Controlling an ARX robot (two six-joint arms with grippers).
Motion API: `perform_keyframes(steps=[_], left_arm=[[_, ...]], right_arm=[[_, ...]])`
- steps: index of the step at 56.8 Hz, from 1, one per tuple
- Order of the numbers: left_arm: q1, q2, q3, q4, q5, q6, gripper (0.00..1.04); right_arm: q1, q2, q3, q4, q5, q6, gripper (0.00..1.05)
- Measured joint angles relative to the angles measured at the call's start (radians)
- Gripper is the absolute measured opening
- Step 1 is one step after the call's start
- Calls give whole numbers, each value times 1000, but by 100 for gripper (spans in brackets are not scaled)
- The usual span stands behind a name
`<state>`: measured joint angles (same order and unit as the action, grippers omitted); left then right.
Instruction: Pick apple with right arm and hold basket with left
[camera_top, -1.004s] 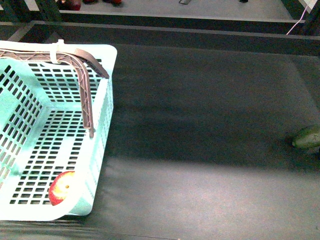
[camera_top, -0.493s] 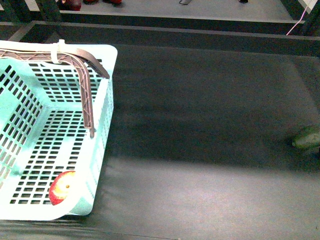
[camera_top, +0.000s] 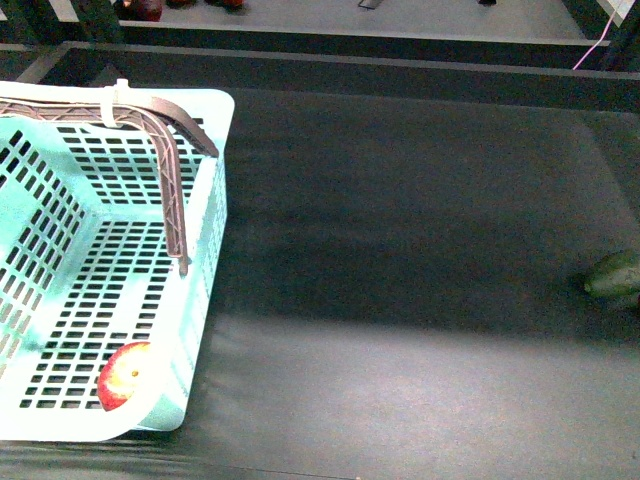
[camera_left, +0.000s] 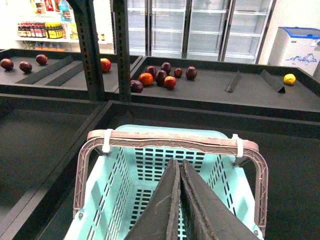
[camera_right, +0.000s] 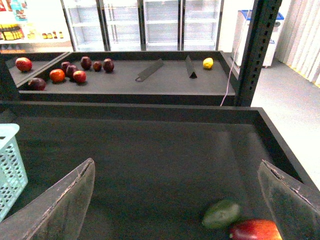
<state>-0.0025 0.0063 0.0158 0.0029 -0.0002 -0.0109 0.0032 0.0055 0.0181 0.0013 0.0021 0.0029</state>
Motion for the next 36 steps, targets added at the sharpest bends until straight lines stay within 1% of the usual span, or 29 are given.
perform_keyframes(steps=[2, 5, 9, 10, 17, 18, 22, 23, 32, 34, 36], left_arm=[[0, 0, 0, 0, 0, 0, 3], [0, 0, 0, 0, 0, 0, 11], [0, 0, 0, 0, 0, 0, 25], [0, 0, 0, 0, 0, 0, 27], [0, 0, 0, 0, 0, 0, 50], [0, 0, 0, 0, 0, 0, 52], [0, 0, 0, 0, 0, 0, 66], [0, 0, 0, 0, 0, 0, 68], [0, 0, 0, 0, 0, 0, 98], [0, 0, 0, 0, 0, 2, 99], [0, 0, 0, 0, 0, 2, 97]], right_arm=[[0, 0, 0, 0, 0, 0, 96], [0, 0, 0, 0, 0, 0, 96], [0, 0, 0, 0, 0, 0, 96], [0, 0, 0, 0, 0, 0, 96], [0, 0, 0, 0, 0, 0, 96], [0, 0, 0, 0, 0, 0, 96], [0, 0, 0, 0, 0, 0, 96], [0, 0, 0, 0, 0, 0, 96], [0, 0, 0, 0, 0, 0, 96], [0, 0, 0, 0, 0, 0, 96], [0, 0, 0, 0, 0, 0, 96]])
